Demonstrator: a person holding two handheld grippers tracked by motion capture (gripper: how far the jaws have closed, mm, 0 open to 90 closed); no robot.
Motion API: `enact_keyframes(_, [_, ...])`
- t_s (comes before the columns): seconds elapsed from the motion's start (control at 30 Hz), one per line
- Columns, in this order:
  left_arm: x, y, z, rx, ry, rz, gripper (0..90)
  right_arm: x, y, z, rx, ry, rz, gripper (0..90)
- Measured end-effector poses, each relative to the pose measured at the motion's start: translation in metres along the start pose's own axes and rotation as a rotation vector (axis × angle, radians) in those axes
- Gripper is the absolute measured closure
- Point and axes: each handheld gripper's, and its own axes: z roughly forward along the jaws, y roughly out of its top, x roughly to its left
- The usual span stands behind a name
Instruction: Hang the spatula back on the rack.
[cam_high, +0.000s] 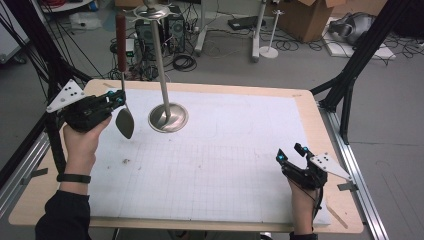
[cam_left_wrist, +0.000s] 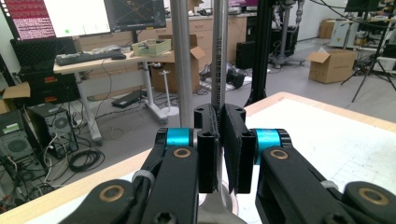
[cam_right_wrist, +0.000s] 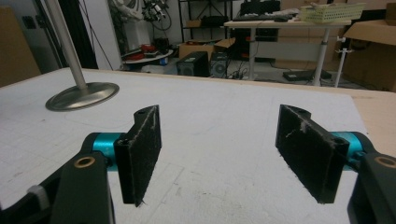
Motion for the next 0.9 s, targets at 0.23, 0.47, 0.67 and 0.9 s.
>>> enact_keyframes(0.23, [0.006, 0.003, 0.008, 0.014, -0.003, -0.011, 83.9, 0.000, 0.000, 0.000, 0.002, 0.000, 0.002, 30.2])
enact_keyframes(0.47, [0.010, 0.001, 0.016, 0.038, 0.009, -0.023, 83.8, -0.001, 0.000, 0.000, -0.004, 0.003, 0.000, 30.2])
enact_keyframes(0.67, [0.013, 0.001, 0.020, 0.045, 0.002, -0.024, 83.9, -0.001, 0.000, 0.000, -0.005, 0.002, 0.002, 30.2])
enact_keyframes(0.9, [0.016, 0.000, 0.023, 0.054, 0.008, -0.030, 83.9, -0.001, 0.000, 0.000, -0.002, 0.002, 0.001, 30.2])
